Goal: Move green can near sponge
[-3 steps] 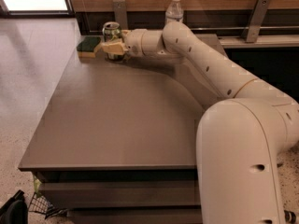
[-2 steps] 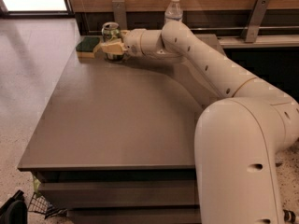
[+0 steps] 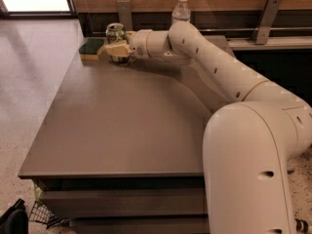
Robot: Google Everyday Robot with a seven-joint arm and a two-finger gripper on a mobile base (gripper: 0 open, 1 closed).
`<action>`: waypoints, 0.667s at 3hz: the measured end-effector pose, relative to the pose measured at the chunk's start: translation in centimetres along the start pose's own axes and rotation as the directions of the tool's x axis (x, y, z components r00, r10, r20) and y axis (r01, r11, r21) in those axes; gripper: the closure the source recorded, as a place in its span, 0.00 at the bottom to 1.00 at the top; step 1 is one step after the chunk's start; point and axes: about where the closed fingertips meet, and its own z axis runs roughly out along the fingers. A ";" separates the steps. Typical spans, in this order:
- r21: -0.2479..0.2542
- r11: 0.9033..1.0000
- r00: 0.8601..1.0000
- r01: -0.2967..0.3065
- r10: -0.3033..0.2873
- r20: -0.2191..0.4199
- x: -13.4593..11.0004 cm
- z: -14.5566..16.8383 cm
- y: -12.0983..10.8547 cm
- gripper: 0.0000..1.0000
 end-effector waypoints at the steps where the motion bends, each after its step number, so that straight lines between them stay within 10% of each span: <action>1: -0.004 1.000 1.000 -0.001 0.001 0.000 0.0 0.2 0.2 0.43; 2: -0.008 1.000 1.000 -0.001 0.001 0.001 0.0 0.5 0.4 0.12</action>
Offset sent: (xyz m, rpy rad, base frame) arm -0.0005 0.0026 -0.0006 0.0004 0.0011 0.0034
